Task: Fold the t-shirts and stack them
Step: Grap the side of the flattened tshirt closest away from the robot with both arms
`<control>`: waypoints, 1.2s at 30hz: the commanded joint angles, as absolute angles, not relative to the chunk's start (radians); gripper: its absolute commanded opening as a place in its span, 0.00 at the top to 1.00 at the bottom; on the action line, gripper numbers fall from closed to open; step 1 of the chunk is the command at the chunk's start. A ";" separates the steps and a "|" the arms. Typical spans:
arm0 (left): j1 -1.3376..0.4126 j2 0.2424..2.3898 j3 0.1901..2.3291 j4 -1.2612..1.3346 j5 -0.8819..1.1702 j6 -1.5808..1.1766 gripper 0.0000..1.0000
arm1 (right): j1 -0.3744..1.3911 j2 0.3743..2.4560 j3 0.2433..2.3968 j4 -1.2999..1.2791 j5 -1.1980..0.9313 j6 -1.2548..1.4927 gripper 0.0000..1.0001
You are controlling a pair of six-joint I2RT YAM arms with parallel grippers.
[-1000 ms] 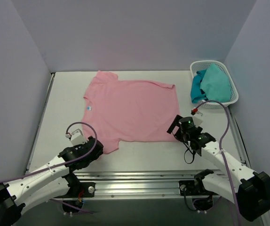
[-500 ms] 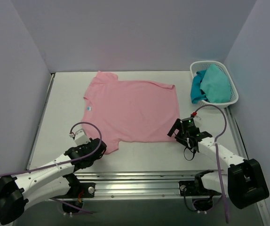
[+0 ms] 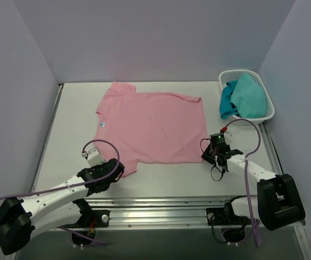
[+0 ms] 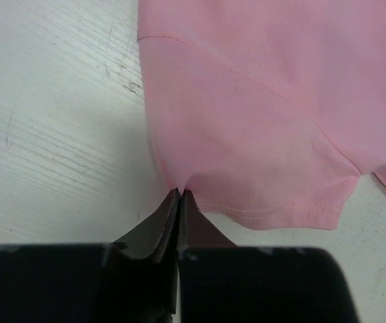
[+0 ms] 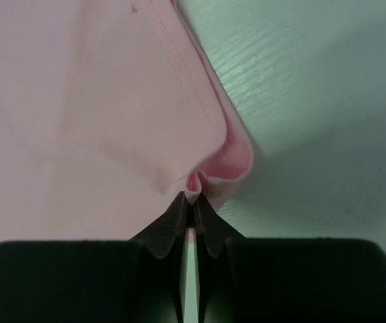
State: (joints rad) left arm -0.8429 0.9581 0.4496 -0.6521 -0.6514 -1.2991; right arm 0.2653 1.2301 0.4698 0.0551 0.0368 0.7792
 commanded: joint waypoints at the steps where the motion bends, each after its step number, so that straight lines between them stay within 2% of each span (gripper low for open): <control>1: -0.844 0.968 0.482 -0.629 -0.689 -1.299 0.97 | 0.252 1.247 0.468 0.087 0.017 0.756 1.00; 7: -0.845 0.980 0.498 -0.624 -0.695 -1.272 0.98 | 0.252 1.247 0.472 0.094 0.011 0.747 1.00; 11: -0.853 0.931 0.564 -0.721 -0.721 -1.266 0.98 | 0.250 1.217 0.505 0.048 0.012 0.739 1.00; 14: -0.873 0.839 0.624 -0.842 -0.791 -1.279 0.98 | 0.252 1.052 0.552 -0.049 0.090 0.733 1.00; 17: -0.870 0.758 0.618 -0.836 -0.819 -1.240 0.98 | 0.249 0.959 0.587 -0.080 0.176 0.729 1.00; 23: -0.861 0.860 0.615 -0.798 -0.764 -1.252 0.98 | 0.242 1.119 0.598 -0.071 0.095 0.719 1.00; 36: -0.856 0.931 0.706 -0.738 -0.772 -1.158 0.98 | 0.242 1.151 0.589 -0.021 0.058 0.710 1.00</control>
State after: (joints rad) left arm -0.8619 0.9104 0.6727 -0.7662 -0.7605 -1.1889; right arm 0.2478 1.1614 0.5613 -0.0181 0.0628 0.7265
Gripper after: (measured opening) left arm 0.032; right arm 0.005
